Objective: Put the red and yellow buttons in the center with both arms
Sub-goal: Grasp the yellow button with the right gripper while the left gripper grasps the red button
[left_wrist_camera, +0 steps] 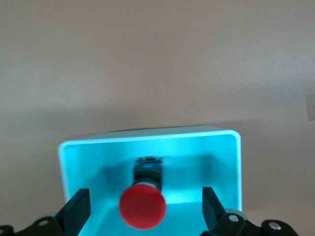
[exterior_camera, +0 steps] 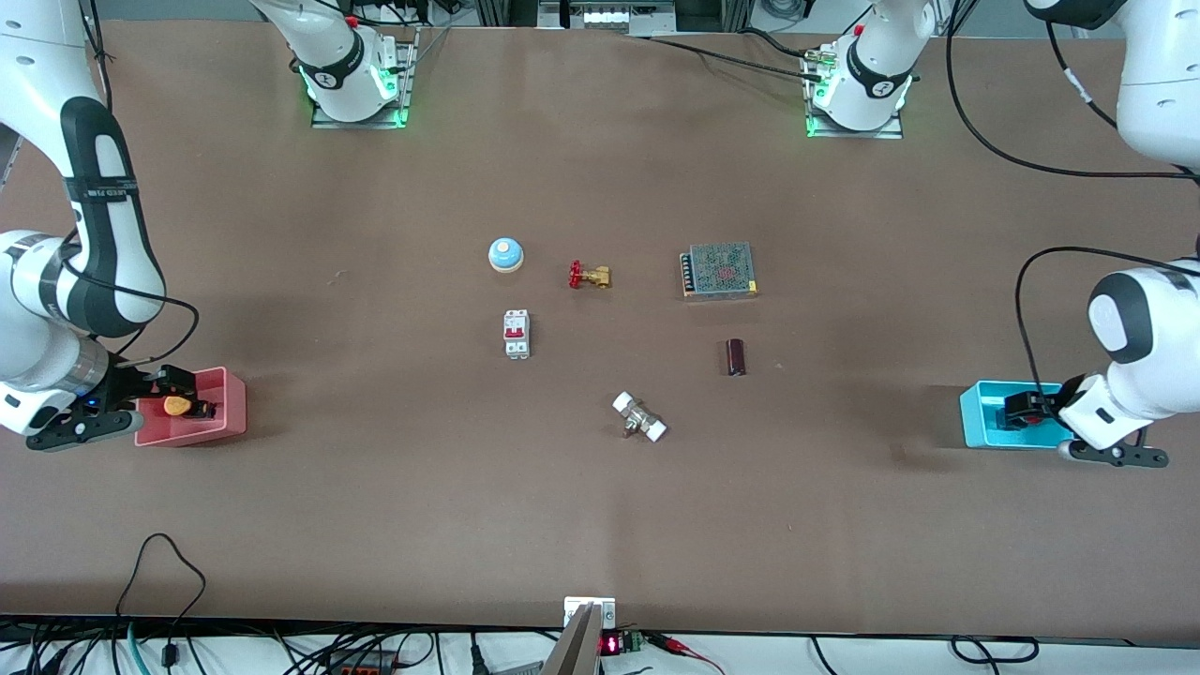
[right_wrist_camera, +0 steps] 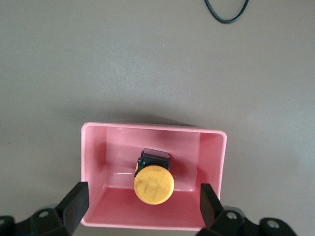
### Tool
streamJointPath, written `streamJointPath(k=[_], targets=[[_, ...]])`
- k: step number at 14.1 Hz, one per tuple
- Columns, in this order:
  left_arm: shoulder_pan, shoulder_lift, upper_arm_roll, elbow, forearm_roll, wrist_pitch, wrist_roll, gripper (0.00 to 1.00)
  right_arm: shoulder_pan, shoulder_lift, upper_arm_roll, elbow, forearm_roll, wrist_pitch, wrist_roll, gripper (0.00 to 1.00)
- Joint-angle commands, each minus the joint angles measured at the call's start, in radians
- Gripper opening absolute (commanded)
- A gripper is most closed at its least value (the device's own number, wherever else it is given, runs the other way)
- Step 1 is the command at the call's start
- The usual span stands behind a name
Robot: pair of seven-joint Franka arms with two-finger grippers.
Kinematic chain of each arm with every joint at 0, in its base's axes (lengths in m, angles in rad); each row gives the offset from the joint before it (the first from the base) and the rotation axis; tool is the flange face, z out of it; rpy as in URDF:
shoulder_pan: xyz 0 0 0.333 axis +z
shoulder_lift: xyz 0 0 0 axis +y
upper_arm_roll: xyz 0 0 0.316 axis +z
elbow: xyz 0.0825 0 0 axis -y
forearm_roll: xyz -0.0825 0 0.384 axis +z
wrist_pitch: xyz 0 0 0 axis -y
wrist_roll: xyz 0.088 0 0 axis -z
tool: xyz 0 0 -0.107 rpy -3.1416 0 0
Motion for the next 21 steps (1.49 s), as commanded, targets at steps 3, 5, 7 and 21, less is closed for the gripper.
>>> streamJointPath(k=[3, 5, 7, 21], targets=[[0.009, 0.022, -0.006, -0.008, -0.029, 0.06, 0.037, 1.0, -0.024, 0.029, 0.009, 0.003, 0.011, 0.047, -0.037, 1.0], [0.026, 0.04, -0.006, -0.009, -0.03, 0.066, 0.041, 1.0, -0.025, 0.049, 0.009, 0.003, 0.011, 0.079, -0.04, 1.0], [0.032, 0.057, -0.006, -0.009, -0.032, 0.068, 0.041, 0.91, -0.03, 0.058, 0.007, 0.002, 0.011, 0.088, -0.04, 1.0], [-0.013, -0.069, -0.017, 0.09, -0.03, -0.203, 0.025, 0.27, -0.022, 0.061, 0.009, -0.038, 0.011, 0.088, -0.04, 0.68]])
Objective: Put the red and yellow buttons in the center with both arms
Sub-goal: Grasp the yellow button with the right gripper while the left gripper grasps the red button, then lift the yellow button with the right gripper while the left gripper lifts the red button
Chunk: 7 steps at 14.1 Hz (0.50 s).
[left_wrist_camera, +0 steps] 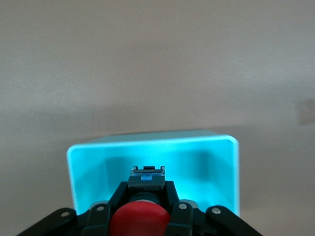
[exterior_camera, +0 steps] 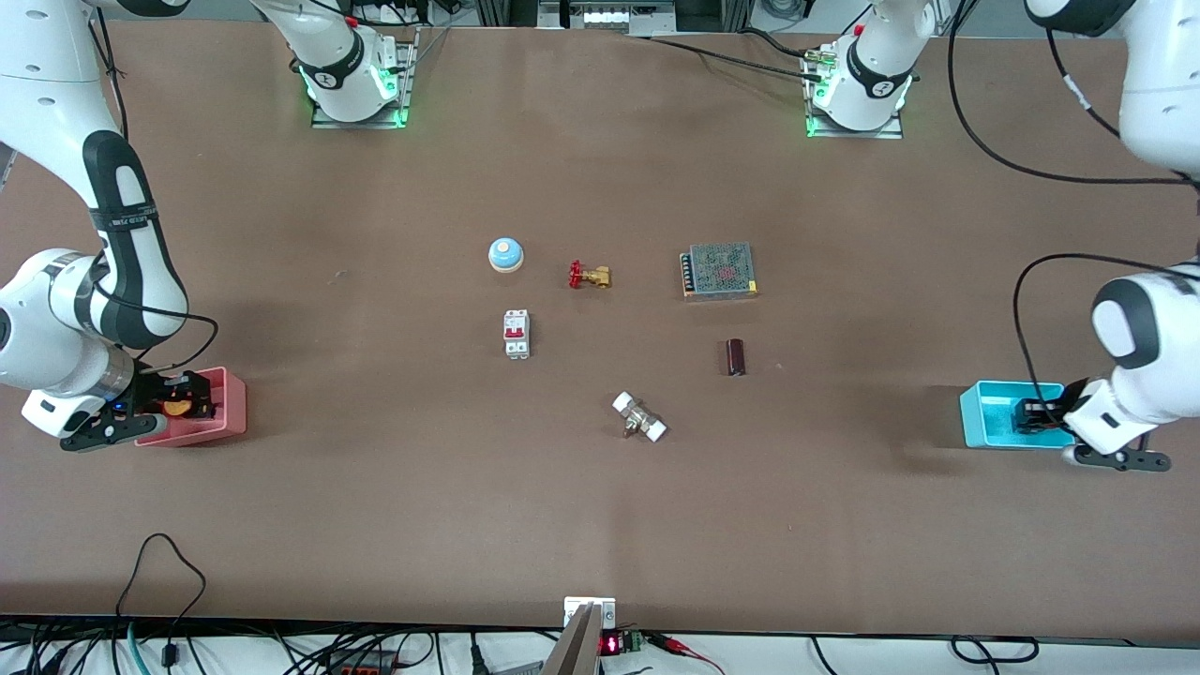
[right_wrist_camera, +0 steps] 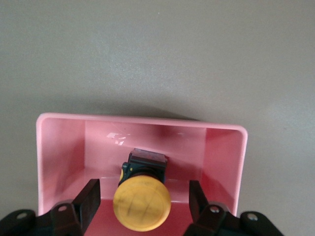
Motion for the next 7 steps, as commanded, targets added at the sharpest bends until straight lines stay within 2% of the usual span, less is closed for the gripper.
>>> streamJointPath(k=[1, 3, 5, 7], targets=[[-0.045, -0.065, -0.001, 0.032, -0.017, -0.146, -0.01, 0.28, -0.002, -0.008, 0.005, -0.016, 0.01, 0.011, -0.022, 0.63], [-0.087, -0.095, -0.027, 0.027, -0.017, -0.236, -0.132, 0.29, -0.002, -0.008, 0.005, -0.016, 0.008, 0.011, -0.024, 0.56], [-0.125, -0.103, -0.062, 0.007, -0.017, -0.246, -0.235, 0.29, 0.0, -0.01, 0.004, -0.014, 0.007, 0.01, -0.027, 0.49], [-0.145, -0.103, -0.102, -0.052, -0.017, -0.22, -0.316, 0.28, 0.001, -0.01, 0.004, -0.014, 0.007, 0.01, -0.031, 0.43]])
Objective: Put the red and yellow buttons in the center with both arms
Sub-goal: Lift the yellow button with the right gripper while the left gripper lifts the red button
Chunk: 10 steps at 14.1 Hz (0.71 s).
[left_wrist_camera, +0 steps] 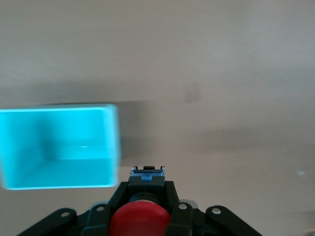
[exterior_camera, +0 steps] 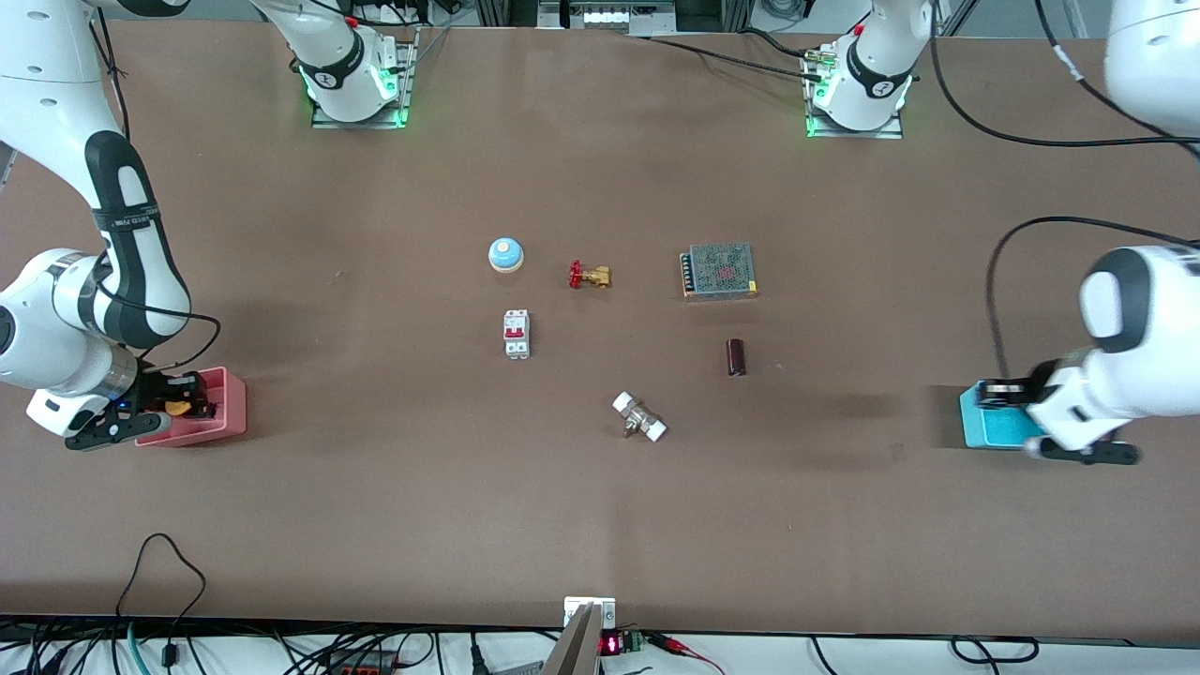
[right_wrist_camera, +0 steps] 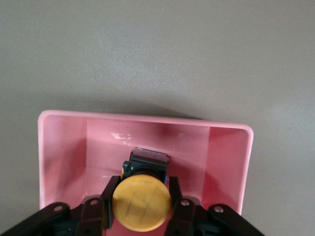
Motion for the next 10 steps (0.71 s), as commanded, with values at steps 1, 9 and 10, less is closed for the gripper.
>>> streamJointPath(k=[1, 9, 10], targets=[[-0.014, -0.016, -0.044, -0.107, -0.011, 0.056, -0.108, 0.28, 0.0, -0.01, 0.003, -0.011, 0.005, 0.009, -0.025, 0.42], [-0.074, -0.07, -0.068, -0.474, -0.007, 0.489, -0.231, 0.28, 0.005, -0.094, 0.005, -0.009, 0.004, -0.097, -0.051, 0.41], [-0.074, -0.067, -0.067, -0.474, -0.007, 0.489, -0.231, 0.29, 0.005, -0.136, 0.005, -0.009, 0.004, -0.162, -0.048, 0.41]])
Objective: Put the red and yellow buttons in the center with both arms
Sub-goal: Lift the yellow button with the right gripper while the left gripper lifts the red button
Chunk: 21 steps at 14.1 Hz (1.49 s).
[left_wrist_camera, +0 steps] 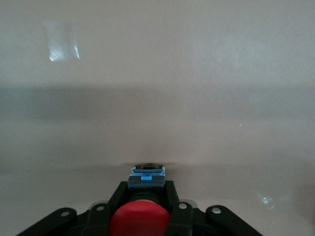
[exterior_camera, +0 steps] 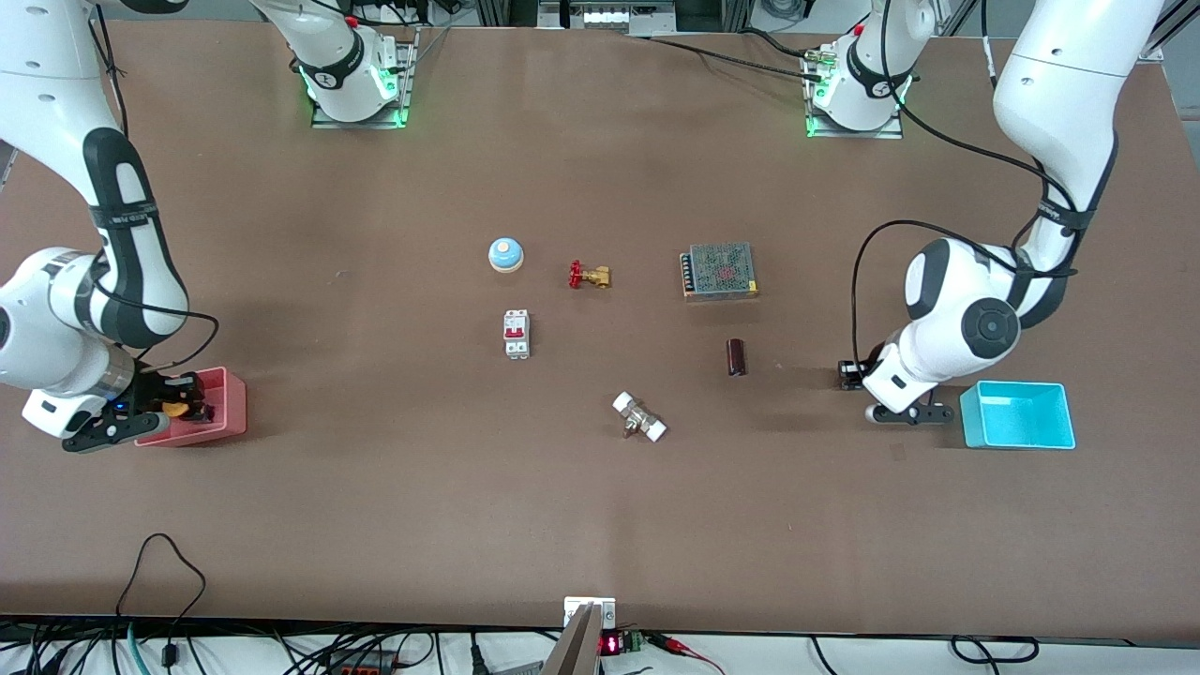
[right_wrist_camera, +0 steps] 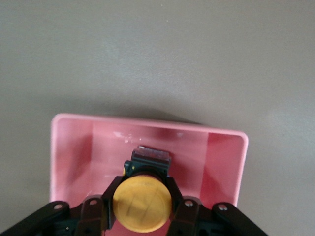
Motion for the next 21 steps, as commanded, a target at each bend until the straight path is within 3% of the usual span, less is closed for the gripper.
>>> streamJointPath(k=[1, 2, 3, 4, 6, 8, 11, 14, 18, 21], targets=[[0.004, -0.053, 0.001, -0.05, -0.007, 0.009, -0.008, 0.3, 0.001, -0.151, 0.009, -0.021, 0.007, -0.184, -0.011, 0.41], [0.004, -0.053, 0.001, -0.05, -0.007, 0.009, -0.008, 0.37, 0.011, -0.203, 0.012, -0.022, 0.01, -0.269, 0.019, 0.41], [0.004, -0.051, 0.001, -0.049, -0.007, 0.009, -0.008, 0.56, 0.027, -0.245, 0.018, -0.022, 0.008, -0.344, 0.095, 0.41], [0.004, -0.051, 0.003, -0.048, -0.007, 0.009, -0.008, 0.6, 0.04, -0.277, 0.042, -0.028, 0.007, -0.396, 0.169, 0.41], [0.004, -0.051, 0.001, -0.047, -0.007, 0.009, -0.008, 1.0, 0.064, -0.325, 0.087, -0.08, 0.002, -0.389, 0.283, 0.41], [0.004, -0.054, 0.001, -0.042, -0.007, 0.007, -0.007, 1.0, 0.083, -0.363, 0.136, -0.171, -0.002, -0.314, 0.408, 0.41], [0.004, -0.083, 0.0, -0.033, -0.007, -0.004, -0.008, 1.0, 0.104, -0.403, 0.22, -0.361, -0.016, -0.085, 0.545, 0.41], [0.007, -0.149, 0.003, 0.017, -0.006, -0.075, -0.001, 1.0, 0.132, -0.387, 0.283, -0.484, -0.103, 0.13, 0.723, 0.41], [0.007, -0.155, 0.003, 0.294, 0.005, -0.466, 0.004, 1.0, 0.204, -0.31, 0.291, -0.493, -0.148, 0.198, 0.828, 0.41], [0.007, -0.157, 0.001, 0.451, 0.005, -0.643, 0.042, 1.0, 0.222, -0.267, 0.291, -0.492, -0.148, 0.238, 0.843, 0.41]])
